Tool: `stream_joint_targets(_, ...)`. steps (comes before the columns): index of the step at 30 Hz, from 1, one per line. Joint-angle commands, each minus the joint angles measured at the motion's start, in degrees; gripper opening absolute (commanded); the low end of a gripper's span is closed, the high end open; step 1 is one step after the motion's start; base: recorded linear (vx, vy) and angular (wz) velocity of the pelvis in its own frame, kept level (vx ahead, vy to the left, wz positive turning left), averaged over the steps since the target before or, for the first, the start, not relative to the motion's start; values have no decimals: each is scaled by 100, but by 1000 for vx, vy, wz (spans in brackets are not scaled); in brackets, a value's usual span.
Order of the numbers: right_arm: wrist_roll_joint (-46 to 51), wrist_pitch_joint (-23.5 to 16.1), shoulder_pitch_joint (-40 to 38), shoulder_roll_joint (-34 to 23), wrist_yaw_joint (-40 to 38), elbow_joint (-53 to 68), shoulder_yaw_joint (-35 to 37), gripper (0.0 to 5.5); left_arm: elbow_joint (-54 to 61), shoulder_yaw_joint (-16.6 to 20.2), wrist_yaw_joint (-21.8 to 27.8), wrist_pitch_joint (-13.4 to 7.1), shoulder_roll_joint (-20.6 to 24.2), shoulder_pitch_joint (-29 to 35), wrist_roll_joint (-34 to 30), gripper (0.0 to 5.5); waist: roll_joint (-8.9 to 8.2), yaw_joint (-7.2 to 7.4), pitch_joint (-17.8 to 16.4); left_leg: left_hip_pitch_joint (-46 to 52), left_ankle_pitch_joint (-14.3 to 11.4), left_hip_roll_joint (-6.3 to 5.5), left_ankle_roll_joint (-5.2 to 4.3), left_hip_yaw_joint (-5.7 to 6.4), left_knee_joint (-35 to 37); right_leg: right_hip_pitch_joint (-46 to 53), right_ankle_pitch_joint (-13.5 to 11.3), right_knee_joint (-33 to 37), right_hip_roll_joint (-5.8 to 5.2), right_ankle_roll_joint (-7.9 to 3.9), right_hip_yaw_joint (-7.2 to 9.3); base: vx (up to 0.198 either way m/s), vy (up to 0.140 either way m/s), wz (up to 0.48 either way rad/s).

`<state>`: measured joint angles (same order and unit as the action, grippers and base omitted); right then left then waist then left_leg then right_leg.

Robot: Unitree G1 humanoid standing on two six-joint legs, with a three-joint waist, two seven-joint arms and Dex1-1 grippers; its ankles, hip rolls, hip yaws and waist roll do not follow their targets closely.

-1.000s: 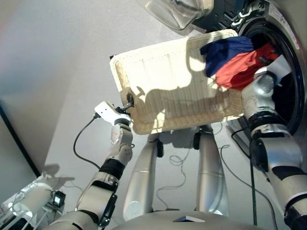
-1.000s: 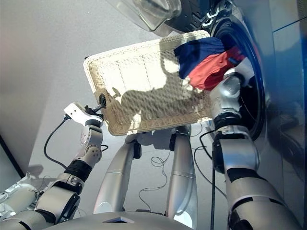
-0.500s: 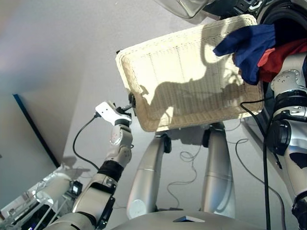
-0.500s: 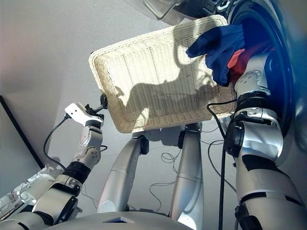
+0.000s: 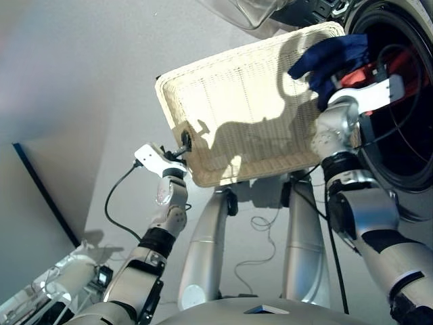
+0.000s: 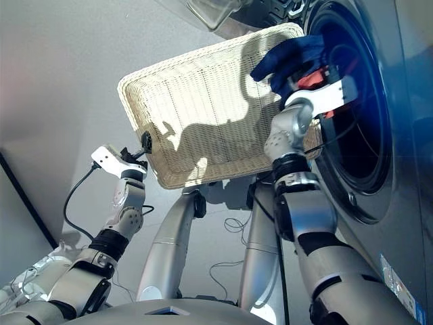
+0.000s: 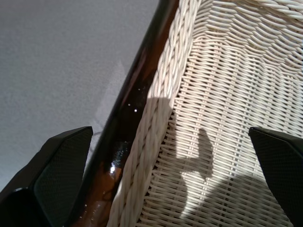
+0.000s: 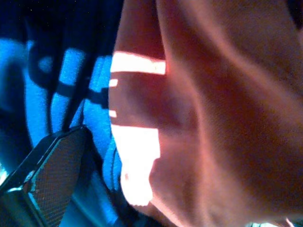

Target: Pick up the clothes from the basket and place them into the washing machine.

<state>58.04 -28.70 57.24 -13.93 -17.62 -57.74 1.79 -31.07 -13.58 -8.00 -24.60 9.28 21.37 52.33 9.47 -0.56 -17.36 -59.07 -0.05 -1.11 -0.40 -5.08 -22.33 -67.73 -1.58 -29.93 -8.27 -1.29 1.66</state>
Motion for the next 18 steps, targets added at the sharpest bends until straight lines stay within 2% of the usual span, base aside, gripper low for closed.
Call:
stream_joint_targets(1,217,-12,-15,68,278,18,-195,550,-156,315,74,-219,237,-148,61,550,-39,-47,342,159,-754,64,12,186,-263,439,468,55,59,-364,153,0,0,0)
stream_joint_targets(6,315,-161,495,-188,55,-129,99,550,-53,323,71,-270,295,-302,26,550,63,-212,313,169,-688,51,2,217,-112,392,517,50,11,-381,181,0,0,0)
stream_joint_targets(9,413,-110,902,-466,-52,-406,136,550,-45,278,96,-236,365,-399,27,550,108,-321,311,146,-662,46,1,222,-52,322,539,10,-8,-395,173,0,0,0)
stream_joint_targets(14,171,408,1522,-1050,-68,-1095,-362,550,-8,164,147,-160,474,-438,-35,550,165,-445,270,61,-589,56,-29,251,-28,179,565,-124,-67,-405,193,0,0,0)
stream_joint_targets(15,98,509,1619,-1132,-84,-1230,-445,239,7,131,161,-144,478,-451,-36,550,171,-455,258,67,-571,57,-47,259,7,172,582,-114,-74,-406,187,0,0,0)
stream_joint_targets(16,1,594,1745,-1221,-163,-1391,-491,0,17,120,160,-130,489,-448,-42,550,182,-463,257,74,-569,47,-46,266,18,160,580,-129,-80,-408,182,0,0,0)
stream_joint_targets(18,-155,697,1942,-1311,-298,-1574,-608,0,69,68,134,-91,504,-494,-72,550,208,-498,251,71,-541,31,-39,271,17,148,562,-148,-92,-407,182,0,0,0)
